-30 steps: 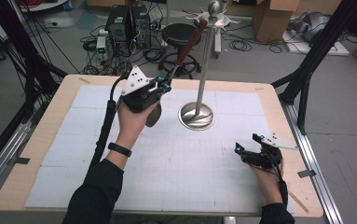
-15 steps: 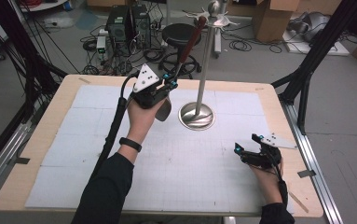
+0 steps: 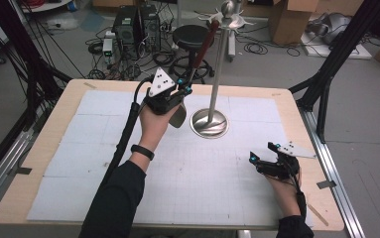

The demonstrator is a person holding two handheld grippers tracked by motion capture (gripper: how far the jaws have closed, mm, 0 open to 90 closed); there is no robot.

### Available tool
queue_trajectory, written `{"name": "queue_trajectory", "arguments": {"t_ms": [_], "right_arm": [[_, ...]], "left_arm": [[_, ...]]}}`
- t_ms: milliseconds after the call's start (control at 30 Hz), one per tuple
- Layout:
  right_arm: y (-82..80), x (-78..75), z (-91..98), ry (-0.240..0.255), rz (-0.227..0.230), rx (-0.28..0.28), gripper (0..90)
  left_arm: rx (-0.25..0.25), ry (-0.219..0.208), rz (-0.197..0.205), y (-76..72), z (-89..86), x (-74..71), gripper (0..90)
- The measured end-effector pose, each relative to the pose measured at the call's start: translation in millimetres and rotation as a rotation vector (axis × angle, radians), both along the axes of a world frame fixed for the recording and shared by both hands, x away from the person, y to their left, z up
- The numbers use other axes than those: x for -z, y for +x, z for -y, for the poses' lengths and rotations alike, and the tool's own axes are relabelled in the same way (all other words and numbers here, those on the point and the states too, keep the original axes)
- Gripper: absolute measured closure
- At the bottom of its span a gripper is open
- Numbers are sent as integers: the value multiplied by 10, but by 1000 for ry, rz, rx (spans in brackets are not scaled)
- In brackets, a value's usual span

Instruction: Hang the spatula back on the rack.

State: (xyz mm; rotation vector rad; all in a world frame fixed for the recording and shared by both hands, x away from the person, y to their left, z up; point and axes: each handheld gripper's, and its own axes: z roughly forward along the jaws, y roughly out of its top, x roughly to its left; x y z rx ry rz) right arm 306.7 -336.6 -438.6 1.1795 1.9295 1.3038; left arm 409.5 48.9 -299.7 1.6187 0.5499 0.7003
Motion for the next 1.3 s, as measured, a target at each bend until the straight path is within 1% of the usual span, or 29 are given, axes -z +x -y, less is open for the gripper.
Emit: {"name": "queue_trajectory", "arguments": {"t_ms": [200,267,300,400,467,500,567,633,667,767,800,867,933,967,1067,1133,1233,1300], "right_arm": [[-3,-2,0,3,1,0,153],[-3,-3,0,5,-1,1,153],[-4,-3,-1,6,-3,2,153],[-3,-1,-1,4,-2,1,153],[-1,-1,0,1,-1,0,153],[0,0,0,0,1,-2,153],[2,1,0,0,3,-4,153],[0,0,-2,1,2,-5,153],[-1,0,-2,1,2,-5,153],[-1,1,-4,-1,3,-5,153],[-1,0,-6,0,2,-4,153],[-4,-1,-8,0,1,-6,153],[-6,-3,-5,2,1,-6,153],[-7,-3,-6,3,-2,-4,153],[-3,2,-9,-1,-4,-6,153],[2,6,-11,-5,-1,-8,153],[5,13,-18,-8,-10,-9,153],[7,17,-20,-12,-13,-12,153]], "left_arm": [[-4,24,-5,10,12,3,840],[-8,32,-15,11,26,1,839],[-6,42,-15,14,28,1,837],[-2,49,-17,18,52,11,827],[7,44,-9,10,63,-2,818],[12,33,-6,4,67,-15,793],[12,13,-17,-8,59,-53,688],[26,12,-29,-21,26,-82,649],[34,14,-41,-25,5,-91,609],[56,30,-74,-68,-78,-128,487],[62,34,-79,-87,-108,-138,463],[81,21,-87,-147,-186,-159,429],[86,27,-97,-211,-267,-171,382],[95,37,-101,-241,-317,-173,368],[98,71,-95,-348,-473,-170,344],[102,74,-94,-423,-590,-166,332],[95,84,-82,-530,-783,-160,323],[89,90,-83,-589,-927,-147,321]]}}
